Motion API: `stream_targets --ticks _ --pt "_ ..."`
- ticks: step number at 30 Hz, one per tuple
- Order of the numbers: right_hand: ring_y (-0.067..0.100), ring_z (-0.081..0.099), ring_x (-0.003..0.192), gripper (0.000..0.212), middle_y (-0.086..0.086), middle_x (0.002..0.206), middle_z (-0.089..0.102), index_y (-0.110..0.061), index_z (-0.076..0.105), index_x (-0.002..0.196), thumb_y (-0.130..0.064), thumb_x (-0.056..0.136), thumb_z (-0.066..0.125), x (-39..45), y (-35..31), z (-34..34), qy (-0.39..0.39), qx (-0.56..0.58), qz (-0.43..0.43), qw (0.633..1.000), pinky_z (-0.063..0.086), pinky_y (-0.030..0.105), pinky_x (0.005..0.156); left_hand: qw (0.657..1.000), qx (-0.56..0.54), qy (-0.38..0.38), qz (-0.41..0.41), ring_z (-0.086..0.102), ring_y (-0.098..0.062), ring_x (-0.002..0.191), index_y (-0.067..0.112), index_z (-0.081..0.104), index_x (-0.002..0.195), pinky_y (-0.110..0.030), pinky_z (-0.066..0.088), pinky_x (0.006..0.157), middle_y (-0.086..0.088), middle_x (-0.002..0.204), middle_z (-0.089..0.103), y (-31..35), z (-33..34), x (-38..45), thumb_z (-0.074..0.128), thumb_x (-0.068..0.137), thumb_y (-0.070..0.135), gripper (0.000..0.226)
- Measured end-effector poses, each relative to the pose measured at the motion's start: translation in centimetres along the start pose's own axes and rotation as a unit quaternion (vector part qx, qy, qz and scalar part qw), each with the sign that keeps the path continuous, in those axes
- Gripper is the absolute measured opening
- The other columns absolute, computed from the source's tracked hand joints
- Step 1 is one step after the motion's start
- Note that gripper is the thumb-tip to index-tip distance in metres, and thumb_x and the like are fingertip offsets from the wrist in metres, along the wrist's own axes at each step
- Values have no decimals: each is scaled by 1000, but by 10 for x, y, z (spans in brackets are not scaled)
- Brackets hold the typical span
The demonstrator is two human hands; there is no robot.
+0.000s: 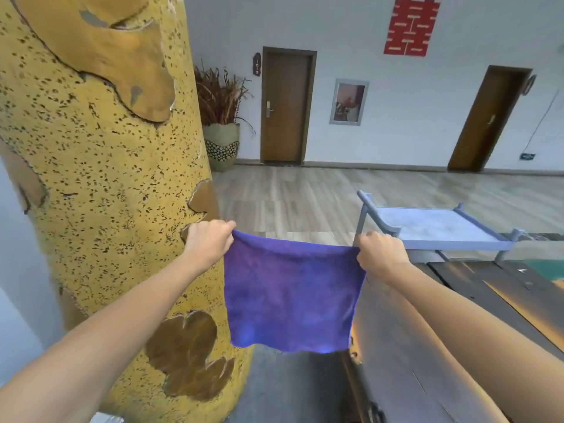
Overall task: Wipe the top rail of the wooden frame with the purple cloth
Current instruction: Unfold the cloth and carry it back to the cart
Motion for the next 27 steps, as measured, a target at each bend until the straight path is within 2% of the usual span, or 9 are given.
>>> stream_targets --ticks 4,9,13,15,18,20,22,25,27 --pt "32 67 84 4 4 95 67 -17 54 82 -18 82 51 58 30 30 4 0 -6 1000 40 33 58 1000 -18 0 0 70 -38 82 15 53 90 -31 34 55 -7 89 73 29 34 68 50 91 21 7" --pt "33 68 79 10 2 89 67 -19 53 74 -30 74 52 136 58 70 -17 -25 -45 999 35 29 53 1000 4 -14 22 70 -38 87 14 62 99 -31 38 60 -8 95 73 59 72 162 50 87 25 20" --pt "31 63 73 12 2 85 66 -19 55 72 -30 71 52 208 74 98 -26 -25 -73 997 25 27 48 1000 -3 13 15 70 -38 84 14 62 94 -32 39 60 -10 92 74 69 98 235 52 84 24 18" --pt "32 64 75 13 1 81 63 -18 58 73 -29 71 52 240 79 105 -22 -14 -70 997 31 27 50 1000 -3 7 12 71 -38 83 13 63 93 -32 38 59 -11 90 74 70 114 261 53 84 24 17" --pt "34 66 83 13 -1 69 50 -17 46 69 -27 75 52 284 79 122 -20 4 -78 997 40 29 52 1000 8 -2 16 71 -38 83 13 62 93 -32 37 58 -11 90 74 68 143 296 53 86 23 15" --pt "34 67 101 12 2 80 61 -16 45 73 -25 78 51 322 77 135 -11 18 -82 996 41 30 53 1000 3 -4 5 71 -38 83 12 60 94 -32 37 58 -11 92 74 63 165 326 52 88 23 14" --pt "36 65 109 11 4 88 66 -15 46 73 -24 79 50 357 76 150 -16 31 -74 997 45 32 57 1000 -6 -12 -5 71 -38 85 13 61 97 -32 38 58 -9 94 74 59 188 356 51 90 23 15" --pt "36 64 104 19 3 76 59 -14 41 66 -25 79 50 408 75 172 -23 34 -63 997 48 32 59 1000 -16 -21 -7 70 -37 84 13 60 96 -33 42 59 -7 93 74 56 224 403 51 90 22 15" --pt "36 65 94 24 2 67 50 -13 35 61 -25 76 48 452 73 188 -34 38 -66 997 52 38 66 999 -21 -26 -5 70 -37 83 14 59 94 -33 44 59 -6 92 73 53 251 443 50 90 21 12"
Point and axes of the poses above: each hand's wrist, its own x-axis towards the middle knuckle, its own z-axis out of the palm, y = z × x, the point moved 7 cm from there along x, towards the middle knuckle
